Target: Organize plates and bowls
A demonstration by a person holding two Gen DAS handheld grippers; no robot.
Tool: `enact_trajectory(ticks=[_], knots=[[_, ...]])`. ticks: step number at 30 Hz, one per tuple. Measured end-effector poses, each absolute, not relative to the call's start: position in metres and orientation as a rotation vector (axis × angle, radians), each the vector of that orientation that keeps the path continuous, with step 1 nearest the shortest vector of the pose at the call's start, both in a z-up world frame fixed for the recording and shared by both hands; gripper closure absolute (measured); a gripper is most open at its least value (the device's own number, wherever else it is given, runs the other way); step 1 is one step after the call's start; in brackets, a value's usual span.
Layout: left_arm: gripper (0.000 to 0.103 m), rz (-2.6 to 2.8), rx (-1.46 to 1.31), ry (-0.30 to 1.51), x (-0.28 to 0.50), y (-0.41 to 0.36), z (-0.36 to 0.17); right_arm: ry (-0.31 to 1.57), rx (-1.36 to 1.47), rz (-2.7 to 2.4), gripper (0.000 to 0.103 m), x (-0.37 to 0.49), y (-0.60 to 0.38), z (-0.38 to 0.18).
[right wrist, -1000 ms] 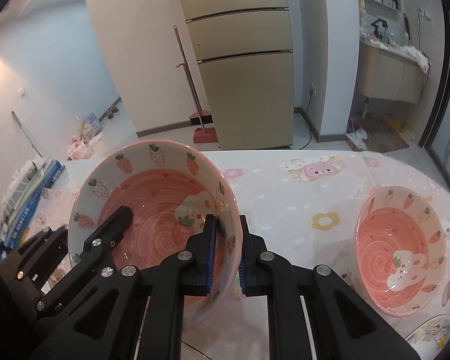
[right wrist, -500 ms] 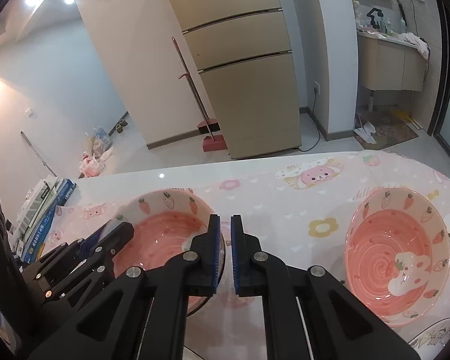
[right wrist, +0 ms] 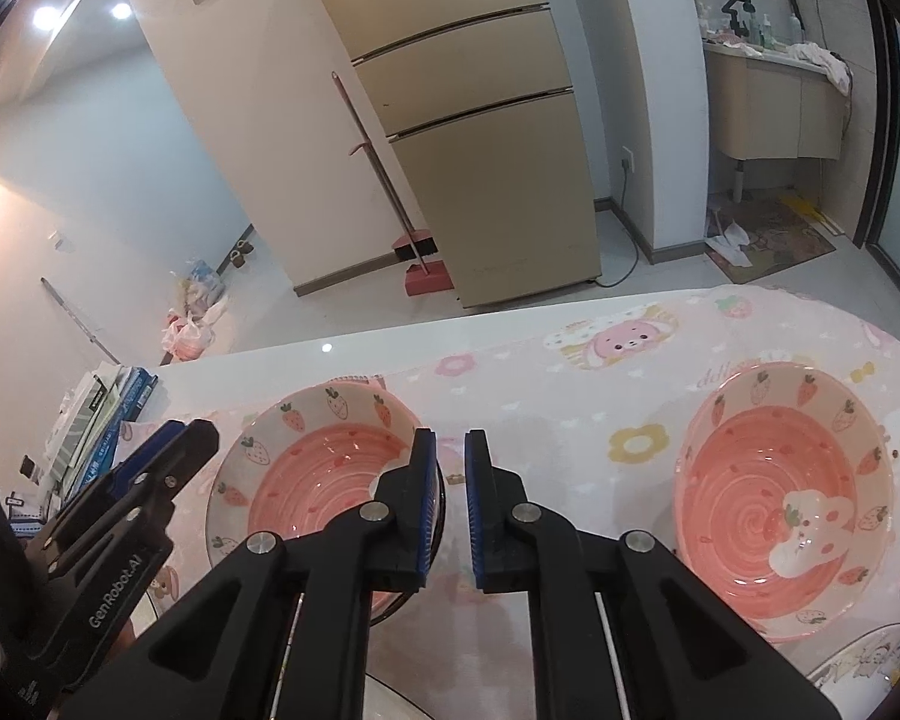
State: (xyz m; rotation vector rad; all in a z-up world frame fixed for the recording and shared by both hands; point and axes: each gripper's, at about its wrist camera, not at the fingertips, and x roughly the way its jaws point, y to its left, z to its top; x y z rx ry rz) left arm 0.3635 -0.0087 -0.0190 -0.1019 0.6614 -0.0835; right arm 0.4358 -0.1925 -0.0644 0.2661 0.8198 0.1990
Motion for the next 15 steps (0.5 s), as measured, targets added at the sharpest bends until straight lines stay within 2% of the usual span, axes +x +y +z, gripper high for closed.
enact_trajectory(ticks=[2, 4, 5, 7, 9, 11, 13, 15], knots=[[0.070, -0.057, -0.084, 0.640, 0.359, -0.012, -0.011, 0.787, 0.278, 0.191, 0.058, 0.431, -0.198, -0.055], [0.054, -0.052, -0.071, 0.592, 0.352, -0.014, 0.000, 0.735, 0.273, 0.175, 0.045, 0.423, -0.203, -0.040], [0.051, -0.050, -0.067, 0.573, 0.348, -0.015, 0.005, 0.711, 0.260, 0.163, 0.044, 0.419, -0.205, -0.033], [0.034, -0.040, -0.054, 0.536, 0.340, -0.016, 0.016, 0.655, 0.215, 0.130, 0.042, 0.407, -0.209, -0.015], [0.024, -0.021, -0.032, 0.486, 0.331, -0.018, 0.027, 0.603, 0.197, 0.098, 0.035, 0.394, -0.216, 0.001], [0.021, -0.022, -0.010, 0.437, 0.320, -0.021, 0.039, 0.556, 0.224, 0.082, 0.034, 0.380, -0.228, 0.019], [0.009, -0.038, -0.001, 0.399, 0.310, -0.024, 0.051, 0.515, 0.257, 0.089, 0.033, 0.366, -0.239, 0.036], [0.002, -0.052, -0.011, 0.346, 0.298, -0.024, 0.064, 0.476, 0.250, 0.077, 0.027, 0.351, -0.247, 0.053]])
